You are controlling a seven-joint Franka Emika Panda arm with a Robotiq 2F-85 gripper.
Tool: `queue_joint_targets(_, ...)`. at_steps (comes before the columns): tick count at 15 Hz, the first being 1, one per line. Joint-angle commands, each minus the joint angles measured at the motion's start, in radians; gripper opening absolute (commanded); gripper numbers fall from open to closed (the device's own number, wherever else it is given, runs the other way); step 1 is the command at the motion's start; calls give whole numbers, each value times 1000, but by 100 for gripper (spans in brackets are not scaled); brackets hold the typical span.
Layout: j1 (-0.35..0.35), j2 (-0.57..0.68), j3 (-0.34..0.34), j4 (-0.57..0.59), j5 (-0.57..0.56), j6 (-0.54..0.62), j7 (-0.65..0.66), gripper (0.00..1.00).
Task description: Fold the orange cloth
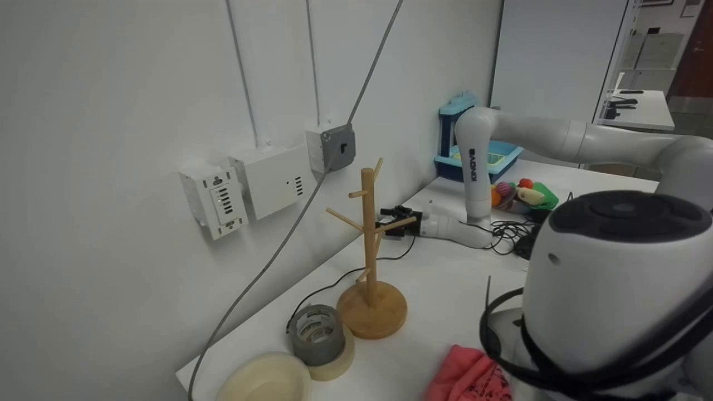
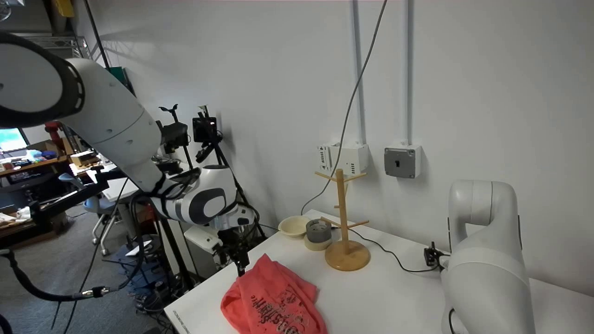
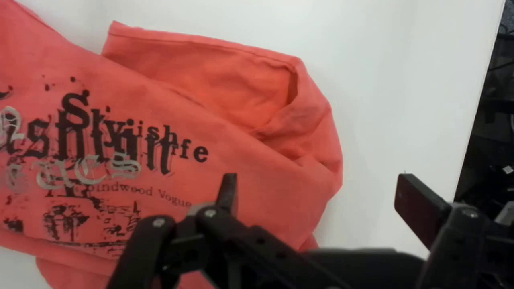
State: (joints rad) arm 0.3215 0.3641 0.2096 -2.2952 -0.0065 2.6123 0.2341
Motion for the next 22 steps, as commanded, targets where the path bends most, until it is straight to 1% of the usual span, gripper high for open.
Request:
queue_joint_targets(1, 57, 81, -37, 42, -63, 53, 63, 100)
queue_joint_targets(4, 95, 124, -54, 54, -88, 78, 86, 100)
queue_joint_targets(7, 140, 153, -87, 60, -125, 106, 106, 100)
queue_joint_targets(11, 220, 180, -163, 57, -215, 157, 155, 100)
queue_joint_targets(14, 263, 197, -201, 54, -256, 183, 181, 100)
queue_joint_targets(18, 295, 216, -232, 58, -256, 212, 182, 100)
queue_joint_targets(22, 306, 233, -247, 61, -246, 219, 176, 100)
